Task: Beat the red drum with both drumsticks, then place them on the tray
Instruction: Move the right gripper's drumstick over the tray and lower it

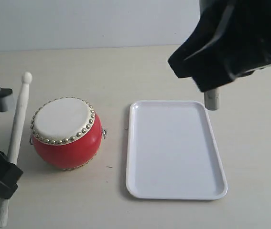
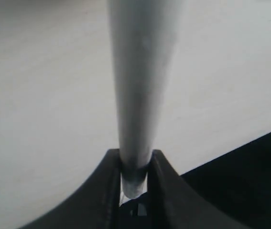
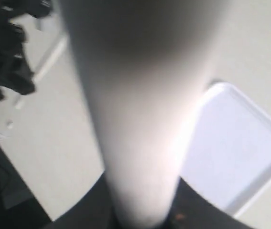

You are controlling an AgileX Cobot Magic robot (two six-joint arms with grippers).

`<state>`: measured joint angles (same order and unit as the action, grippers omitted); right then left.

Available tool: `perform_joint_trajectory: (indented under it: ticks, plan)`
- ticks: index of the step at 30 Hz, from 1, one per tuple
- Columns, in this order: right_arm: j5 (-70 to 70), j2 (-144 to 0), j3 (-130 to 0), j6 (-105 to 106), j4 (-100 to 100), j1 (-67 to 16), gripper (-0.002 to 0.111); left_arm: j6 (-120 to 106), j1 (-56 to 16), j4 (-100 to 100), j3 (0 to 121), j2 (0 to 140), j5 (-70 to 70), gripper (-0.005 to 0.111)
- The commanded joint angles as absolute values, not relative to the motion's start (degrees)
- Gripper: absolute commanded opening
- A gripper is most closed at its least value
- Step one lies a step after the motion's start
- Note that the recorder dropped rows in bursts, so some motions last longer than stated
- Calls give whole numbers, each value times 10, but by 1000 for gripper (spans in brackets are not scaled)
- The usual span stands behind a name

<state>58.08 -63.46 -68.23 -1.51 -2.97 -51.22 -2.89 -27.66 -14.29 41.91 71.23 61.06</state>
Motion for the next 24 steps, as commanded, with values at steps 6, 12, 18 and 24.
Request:
perform_joint_trajectory:
  ticks: [6, 12, 18, 24]
  plan:
    - [596, -727, -683, -93, 44, -482, 0, -48, -281, -153, 426, 549, 574, 0]
    - [600, -796, -683, -51, -46, -399, 0, -56, -281, -159, 426, 484, 563, 0]
    - [603, -879, -683, -27, -110, -307, 0, -70, -281, -159, 426, 443, 573, 0]
    - [602, -1001, -683, -27, -122, -245, 0, -70, -281, -163, 426, 436, 580, 0]
